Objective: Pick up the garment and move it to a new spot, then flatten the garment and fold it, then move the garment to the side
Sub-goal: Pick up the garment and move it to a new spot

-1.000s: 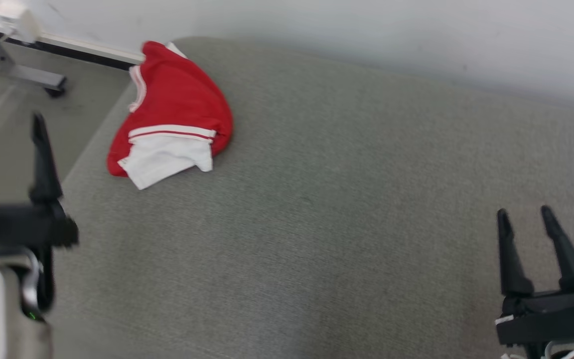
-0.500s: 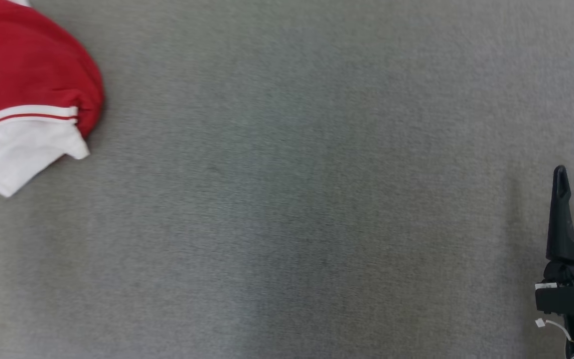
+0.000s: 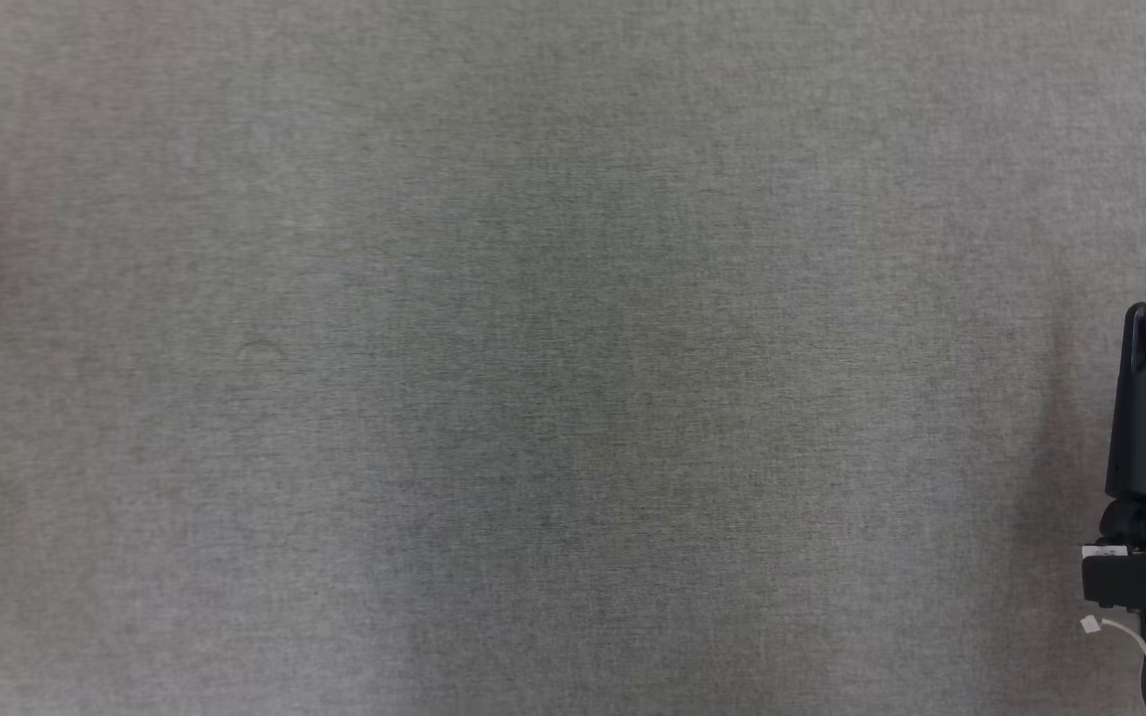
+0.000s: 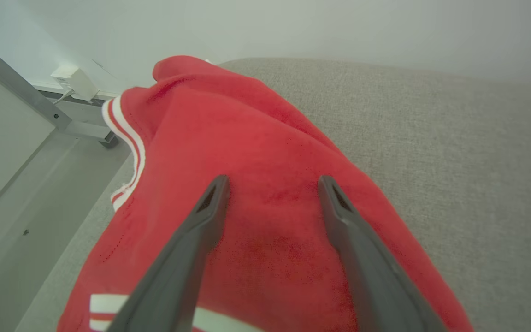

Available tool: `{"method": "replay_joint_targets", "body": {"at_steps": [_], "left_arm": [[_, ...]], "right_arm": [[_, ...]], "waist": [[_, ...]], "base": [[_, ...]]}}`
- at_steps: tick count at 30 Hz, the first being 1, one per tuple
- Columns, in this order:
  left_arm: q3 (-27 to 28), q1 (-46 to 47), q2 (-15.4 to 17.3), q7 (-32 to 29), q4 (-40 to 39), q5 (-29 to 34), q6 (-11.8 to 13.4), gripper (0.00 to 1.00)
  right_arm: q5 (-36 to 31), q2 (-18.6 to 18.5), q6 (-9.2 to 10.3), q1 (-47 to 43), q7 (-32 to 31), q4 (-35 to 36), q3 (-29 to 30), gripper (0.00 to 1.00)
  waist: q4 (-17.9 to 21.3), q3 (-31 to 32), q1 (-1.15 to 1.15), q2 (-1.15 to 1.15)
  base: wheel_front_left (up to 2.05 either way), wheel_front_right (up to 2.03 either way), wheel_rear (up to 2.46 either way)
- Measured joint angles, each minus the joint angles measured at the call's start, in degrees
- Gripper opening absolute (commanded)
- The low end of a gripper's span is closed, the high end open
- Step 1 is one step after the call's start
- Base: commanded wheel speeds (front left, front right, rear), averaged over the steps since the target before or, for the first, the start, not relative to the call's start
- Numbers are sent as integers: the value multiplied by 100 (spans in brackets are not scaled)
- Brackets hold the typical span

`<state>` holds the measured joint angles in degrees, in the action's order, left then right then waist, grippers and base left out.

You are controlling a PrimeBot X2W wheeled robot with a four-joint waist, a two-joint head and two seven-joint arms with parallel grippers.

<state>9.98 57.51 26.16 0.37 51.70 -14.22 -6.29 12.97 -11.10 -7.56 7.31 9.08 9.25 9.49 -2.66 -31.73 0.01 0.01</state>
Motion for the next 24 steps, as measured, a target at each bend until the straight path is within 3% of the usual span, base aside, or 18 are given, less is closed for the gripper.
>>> {"method": "replay_joint_targets", "body": {"at_steps": [10, 12, 13, 24], "left_arm": [[-224, 481, 113, -1127, 1082, -282, -104, 100], [-236, 528, 108, -1191, 1200, -356, -104, 13], [-271, 539, 107, -1194, 1224, -354, -105, 0], [-547, 610, 269, 324, 1045, -143, -88, 0]], "right_arm": [[-48, -142, 1, 116, -136, 163, -53, 100], [-49, -141, 0, 137, -149, 164, -102, 100], [-51, -138, 0, 157, -149, 154, -131, 100], [-29, 15, 1, 146, 37, -198, -258, 100]], "waist": [[84, -98, -2, -1], [85, -85, -2, -1], [88, -75, -2, -1], [94, 301, -1, -1]], "base": [[0, 0, 0], [0, 0, 0], [0, 0, 0], [0, 0, 0]]}}
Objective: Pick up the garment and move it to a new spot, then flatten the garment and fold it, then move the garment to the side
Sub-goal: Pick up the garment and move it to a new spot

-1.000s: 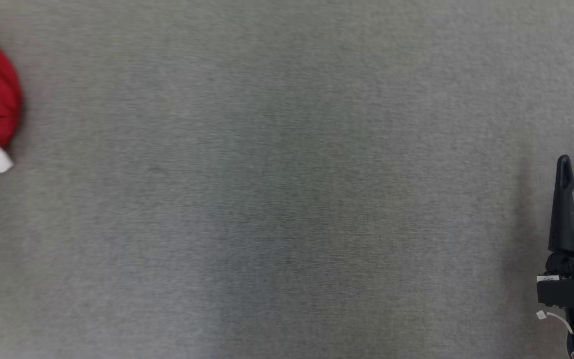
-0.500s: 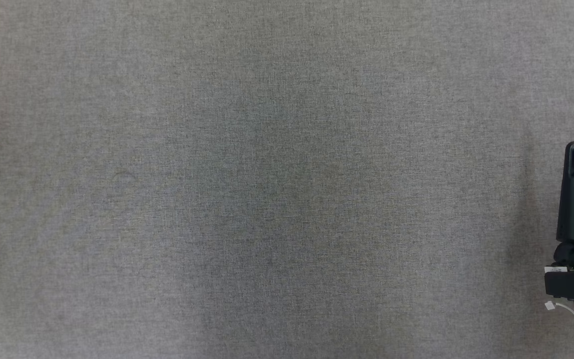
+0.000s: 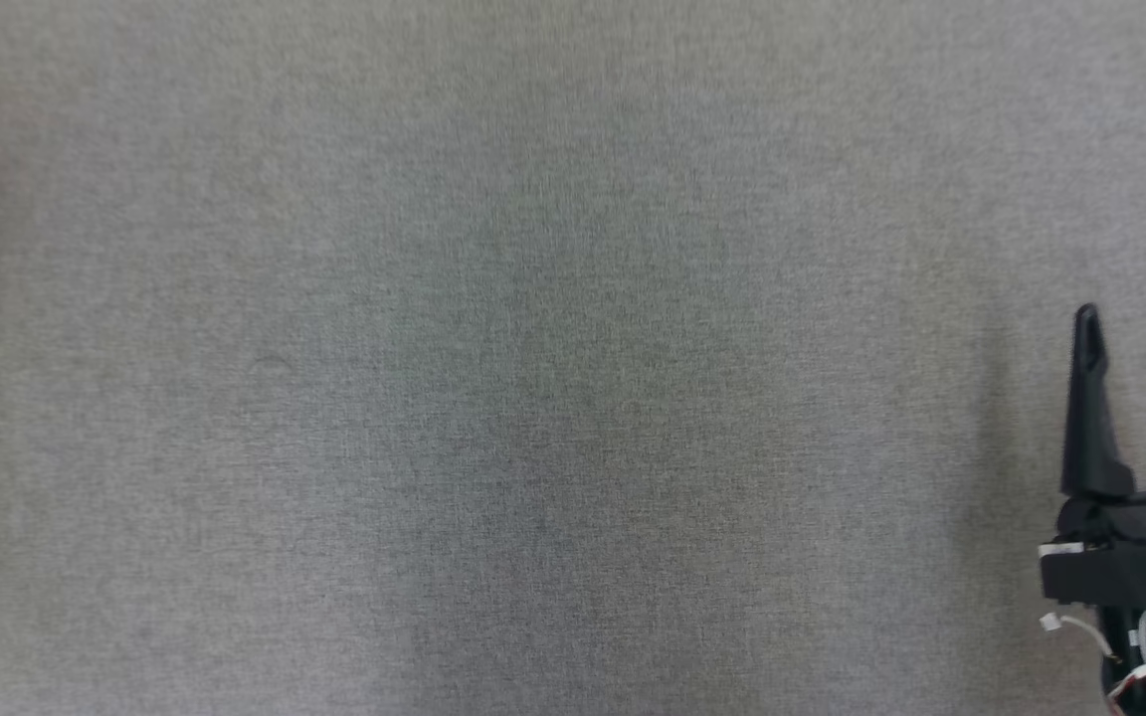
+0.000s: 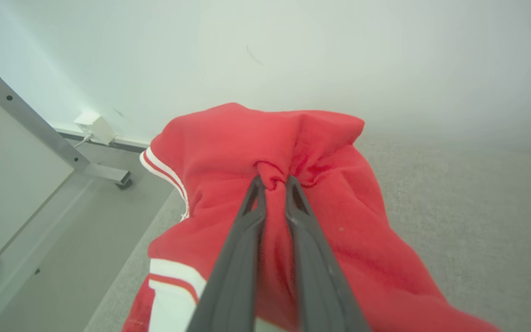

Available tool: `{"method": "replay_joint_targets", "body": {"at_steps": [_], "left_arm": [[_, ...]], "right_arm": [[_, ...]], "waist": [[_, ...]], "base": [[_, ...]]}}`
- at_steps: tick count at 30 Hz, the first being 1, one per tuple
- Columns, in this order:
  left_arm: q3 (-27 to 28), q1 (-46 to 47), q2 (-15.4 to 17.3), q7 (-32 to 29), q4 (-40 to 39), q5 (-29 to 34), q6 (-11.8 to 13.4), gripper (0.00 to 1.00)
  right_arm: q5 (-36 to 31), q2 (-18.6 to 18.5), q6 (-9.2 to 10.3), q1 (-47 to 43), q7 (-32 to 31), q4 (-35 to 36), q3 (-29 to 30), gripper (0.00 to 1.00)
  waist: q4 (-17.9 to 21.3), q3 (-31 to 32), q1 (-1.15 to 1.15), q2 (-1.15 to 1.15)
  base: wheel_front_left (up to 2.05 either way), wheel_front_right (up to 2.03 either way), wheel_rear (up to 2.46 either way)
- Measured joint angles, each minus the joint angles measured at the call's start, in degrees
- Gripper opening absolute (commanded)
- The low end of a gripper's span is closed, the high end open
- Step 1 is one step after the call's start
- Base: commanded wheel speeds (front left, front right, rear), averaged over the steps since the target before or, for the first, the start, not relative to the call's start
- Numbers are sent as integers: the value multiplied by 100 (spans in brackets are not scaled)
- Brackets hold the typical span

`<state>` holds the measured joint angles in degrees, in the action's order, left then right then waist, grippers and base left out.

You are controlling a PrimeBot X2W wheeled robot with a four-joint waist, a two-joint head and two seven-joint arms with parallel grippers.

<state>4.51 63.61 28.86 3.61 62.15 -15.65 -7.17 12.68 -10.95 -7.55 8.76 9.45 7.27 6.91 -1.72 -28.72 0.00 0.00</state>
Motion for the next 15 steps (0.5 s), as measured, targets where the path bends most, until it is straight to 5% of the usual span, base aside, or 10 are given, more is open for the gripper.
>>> {"method": "replay_joint_targets", "body": {"at_steps": [9, 15], "left_arm": [[-437, 603, 14, 726, -740, 207, -18, 0], [-1087, 921, -328, 595, -1664, 167, -26, 0]], "right_arm": [[97, 285, -1, -67, 254, -588, -204, 100], [211, 427, 0, -112, 405, -937, -279, 100]], "waist": [[13, 678, 0, 0], [182, 1108, -1, -1]], "base": [[0, 0, 0], [0, 0, 0]]}}
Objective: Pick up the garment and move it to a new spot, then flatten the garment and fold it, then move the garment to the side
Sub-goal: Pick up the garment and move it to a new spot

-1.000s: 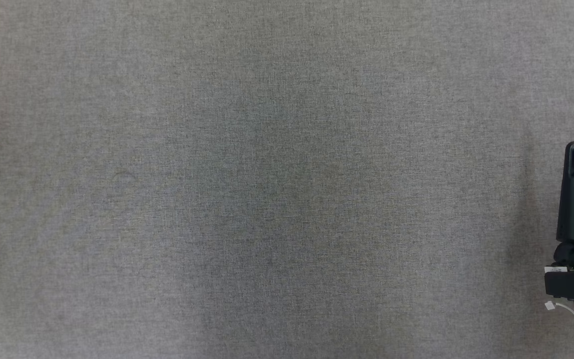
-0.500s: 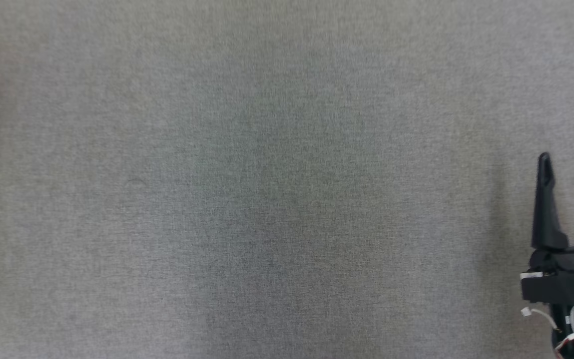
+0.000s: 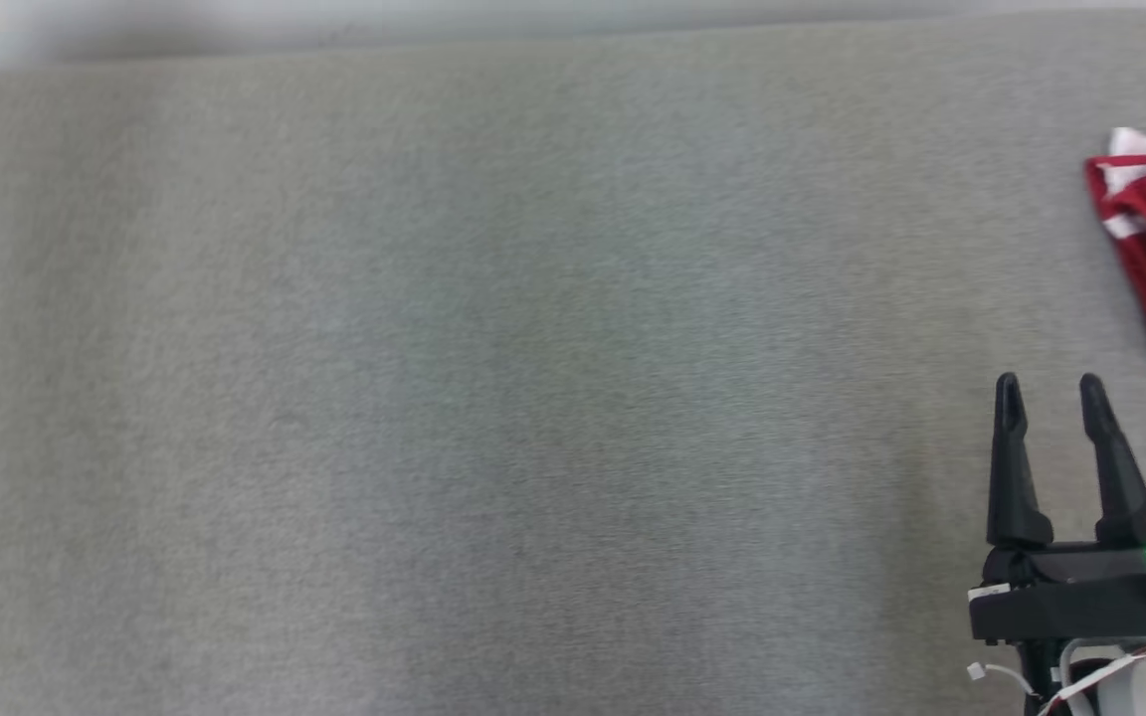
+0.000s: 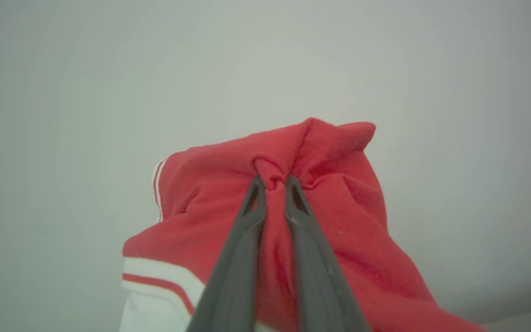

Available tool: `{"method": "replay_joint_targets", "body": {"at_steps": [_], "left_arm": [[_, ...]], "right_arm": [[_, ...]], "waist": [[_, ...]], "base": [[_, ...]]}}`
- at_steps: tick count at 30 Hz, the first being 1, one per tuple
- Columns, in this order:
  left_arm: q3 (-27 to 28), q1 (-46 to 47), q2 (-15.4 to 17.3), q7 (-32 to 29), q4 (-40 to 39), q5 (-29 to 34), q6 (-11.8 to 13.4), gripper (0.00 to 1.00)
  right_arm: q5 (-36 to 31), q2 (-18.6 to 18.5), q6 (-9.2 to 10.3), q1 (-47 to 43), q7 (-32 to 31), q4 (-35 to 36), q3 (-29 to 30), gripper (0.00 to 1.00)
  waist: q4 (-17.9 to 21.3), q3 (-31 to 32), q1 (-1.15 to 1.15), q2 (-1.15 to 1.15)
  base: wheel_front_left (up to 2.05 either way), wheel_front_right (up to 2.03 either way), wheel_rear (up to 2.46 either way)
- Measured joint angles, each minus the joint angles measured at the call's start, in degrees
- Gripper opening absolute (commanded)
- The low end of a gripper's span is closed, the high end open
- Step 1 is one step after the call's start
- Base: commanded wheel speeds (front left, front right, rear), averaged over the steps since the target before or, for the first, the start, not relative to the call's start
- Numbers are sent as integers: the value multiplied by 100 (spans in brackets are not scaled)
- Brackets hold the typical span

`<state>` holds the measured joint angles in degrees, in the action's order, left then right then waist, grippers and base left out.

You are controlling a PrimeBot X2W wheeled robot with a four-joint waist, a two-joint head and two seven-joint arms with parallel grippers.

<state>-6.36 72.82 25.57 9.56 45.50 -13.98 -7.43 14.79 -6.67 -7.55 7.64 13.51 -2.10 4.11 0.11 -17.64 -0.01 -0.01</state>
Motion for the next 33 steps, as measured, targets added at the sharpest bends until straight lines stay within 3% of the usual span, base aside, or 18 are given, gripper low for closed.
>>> {"method": "replay_joint_targets", "body": {"at_steps": [9, 18, 25, 31, 32, 33], "left_arm": [[-958, -75, -770, -503, -1319, -438, -8, 0], [-1391, -1135, -1479, -554, -1838, -713, 101, 0], [-1560, -2777, -1937, -276, -1828, -1056, 387, 0], [-1845, -3672, -2041, -90, -1549, -1049, 515, 0], [-1998, -3860, -2095, -63, -1446, -1034, 495, 11], [-1998, -3860, -2095, -63, -1446, -1034, 495, 93]], "right_arm": [[92, 198, 0, -64, 122, -345, -113, 100], [176, 263, 0, -99, 147, -437, -123, 100], [176, 320, 0, -173, 148, -406, -131, 100], [177, 346, 0, -166, 147, -420, -164, 100], [177, 348, 0, -168, 148, -425, -167, 100], [177, 348, 0, -168, 148, -425, -167, 100]], "waist": [[681, 291, 0, 0], [1323, 480, 0, 0], [1436, 589, 0, 0], [1387, 577, 1, 0], [1342, 573, 1, 0], [1342, 573, 1, 0]], "base": [[0, 0, 0], [0, 0, 0], [0, 0, 0], [0, 0, 0], [0, 0, 0], [0, 0, 0]]}}
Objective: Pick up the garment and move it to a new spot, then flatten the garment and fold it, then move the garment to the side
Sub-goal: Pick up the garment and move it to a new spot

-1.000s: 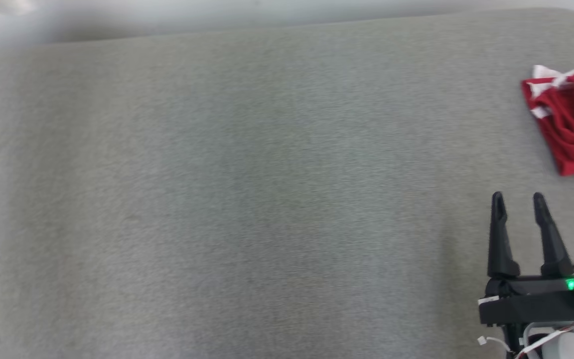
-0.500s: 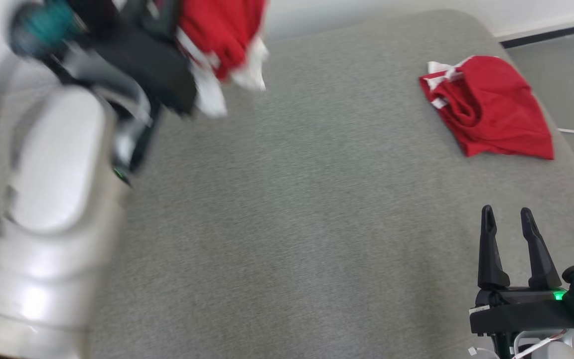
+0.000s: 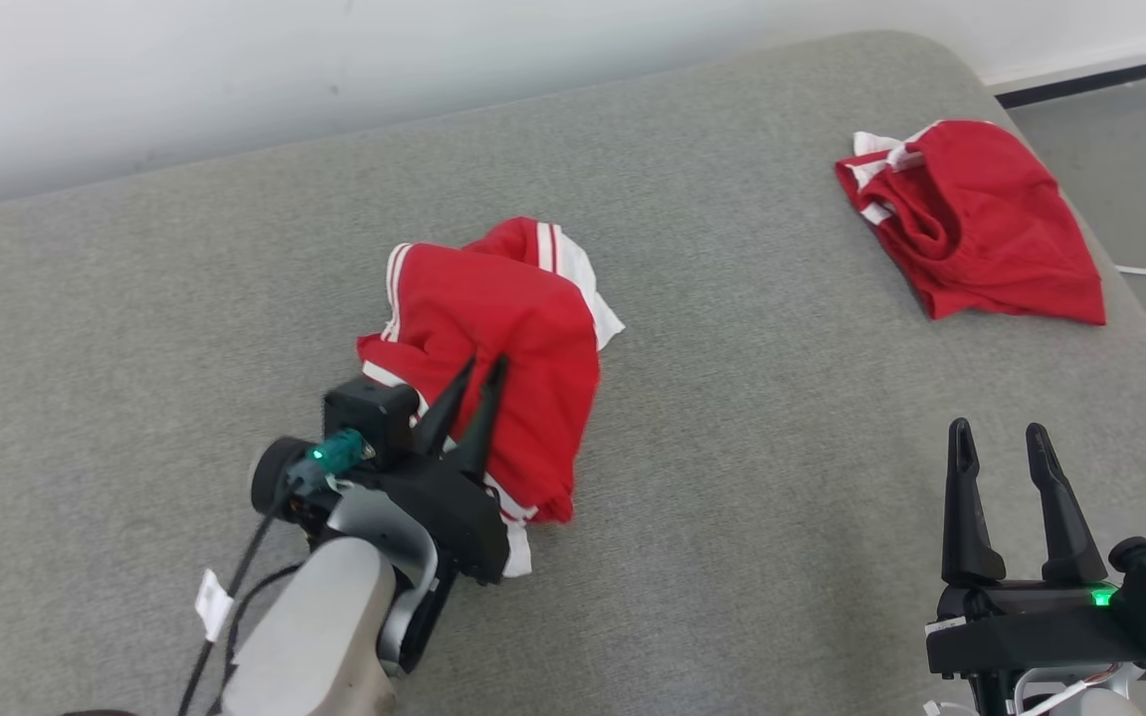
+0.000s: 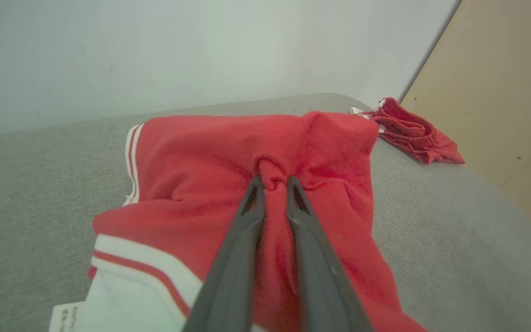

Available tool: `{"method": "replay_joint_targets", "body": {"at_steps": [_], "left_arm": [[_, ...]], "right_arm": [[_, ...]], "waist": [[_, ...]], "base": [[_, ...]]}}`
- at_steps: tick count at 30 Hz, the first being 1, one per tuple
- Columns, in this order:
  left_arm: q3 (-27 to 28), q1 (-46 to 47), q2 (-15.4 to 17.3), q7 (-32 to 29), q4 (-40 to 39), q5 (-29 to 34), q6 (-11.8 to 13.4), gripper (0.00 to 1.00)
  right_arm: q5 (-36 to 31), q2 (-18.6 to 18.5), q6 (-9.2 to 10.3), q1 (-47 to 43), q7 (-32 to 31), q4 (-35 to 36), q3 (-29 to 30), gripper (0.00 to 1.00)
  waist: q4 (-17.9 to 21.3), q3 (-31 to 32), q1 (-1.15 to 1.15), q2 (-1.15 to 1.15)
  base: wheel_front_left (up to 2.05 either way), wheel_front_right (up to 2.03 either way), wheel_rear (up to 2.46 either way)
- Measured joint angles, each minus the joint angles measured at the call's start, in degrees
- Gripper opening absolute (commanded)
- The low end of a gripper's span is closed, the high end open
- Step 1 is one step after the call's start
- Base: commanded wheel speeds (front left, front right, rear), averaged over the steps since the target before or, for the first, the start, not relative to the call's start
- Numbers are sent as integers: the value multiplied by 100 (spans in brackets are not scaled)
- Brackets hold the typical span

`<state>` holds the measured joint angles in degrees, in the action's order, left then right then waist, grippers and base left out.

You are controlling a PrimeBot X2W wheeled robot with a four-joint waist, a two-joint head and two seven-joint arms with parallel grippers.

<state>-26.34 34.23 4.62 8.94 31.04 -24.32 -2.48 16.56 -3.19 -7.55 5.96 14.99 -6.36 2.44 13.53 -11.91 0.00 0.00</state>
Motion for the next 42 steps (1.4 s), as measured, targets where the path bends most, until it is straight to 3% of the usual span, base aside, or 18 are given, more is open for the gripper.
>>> {"method": "replay_joint_targets", "body": {"at_steps": [1, 10, 16, 23, 34, 42], "left_arm": [[-45, -44, -23, 27, 29, 7, 3, 100], [40, 54, 15, 522, -260, 113, 164, 100], [631, -459, 476, 604, -1082, 347, 504, 100], [1260, -1625, 888, 617, -2076, 632, 548, 100], [2067, -3356, 826, 617, -3002, 775, 528, 100], [2323, -3825, 571, 617, -3174, 862, 363, 100]], "right_arm": [[0, 2, -1, -1, -1, -10, 0, 100], [-31, -41, 0, -71, 0, 18, 11, 100], [-137, -89, 0, -249, 0, 165, -14, 100], [-144, -170, 0, -482, 0, 193, -94, 100], [-202, -165, 0, -731, -35, 290, -120, 100], [-210, -167, 0, -870, -122, 390, -124, 100]], "waist": [[-26, -1, 0, 0], [-357, 174, 0, 0], [-640, 451, 0, 0], [-1043, 757, -1, 0], [-1566, 1154, 0, 0], [-1725, 1285, 0, 0]], "base": [[0, 0, 0], [0, 0, 0], [0, 0, 0], [0, 0, 0], [0, 0, 0], [0, 0, 0]]}}
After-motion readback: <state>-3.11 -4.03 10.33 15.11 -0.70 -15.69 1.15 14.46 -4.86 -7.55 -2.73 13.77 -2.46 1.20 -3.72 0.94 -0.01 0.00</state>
